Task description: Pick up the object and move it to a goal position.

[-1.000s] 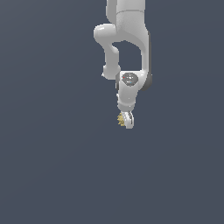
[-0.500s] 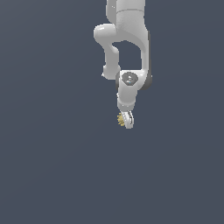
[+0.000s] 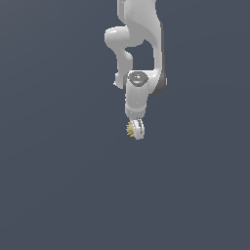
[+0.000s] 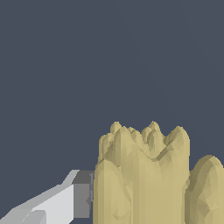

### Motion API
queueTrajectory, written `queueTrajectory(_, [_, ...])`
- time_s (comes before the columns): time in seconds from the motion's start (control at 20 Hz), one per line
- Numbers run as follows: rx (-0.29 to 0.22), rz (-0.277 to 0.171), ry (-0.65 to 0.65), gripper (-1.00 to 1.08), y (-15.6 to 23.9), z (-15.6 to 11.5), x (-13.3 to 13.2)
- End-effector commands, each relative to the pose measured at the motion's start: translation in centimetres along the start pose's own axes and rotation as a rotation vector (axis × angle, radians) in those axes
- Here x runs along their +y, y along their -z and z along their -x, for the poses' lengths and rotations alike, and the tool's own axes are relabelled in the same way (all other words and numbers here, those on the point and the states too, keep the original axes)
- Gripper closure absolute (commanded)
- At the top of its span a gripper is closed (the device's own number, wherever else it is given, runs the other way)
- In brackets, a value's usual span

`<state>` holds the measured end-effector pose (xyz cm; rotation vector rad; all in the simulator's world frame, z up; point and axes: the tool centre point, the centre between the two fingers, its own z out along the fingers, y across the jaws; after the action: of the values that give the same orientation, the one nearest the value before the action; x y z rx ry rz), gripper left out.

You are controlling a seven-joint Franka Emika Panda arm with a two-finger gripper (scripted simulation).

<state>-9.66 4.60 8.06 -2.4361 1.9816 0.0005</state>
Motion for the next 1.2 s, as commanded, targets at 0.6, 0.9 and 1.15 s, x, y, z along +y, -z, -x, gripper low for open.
queueTrajectory(0.6, [-0.001,0.000,-0.002,1.08,13.2,-9.3,1.8])
queueTrajectory(0.9, [0.000,0.001,-0.003,1.08,19.2,-13.6,2.6])
queueTrajectory(1.15, [0.001,0.001,-0.002,1.08,24.0,-17.0,3.0])
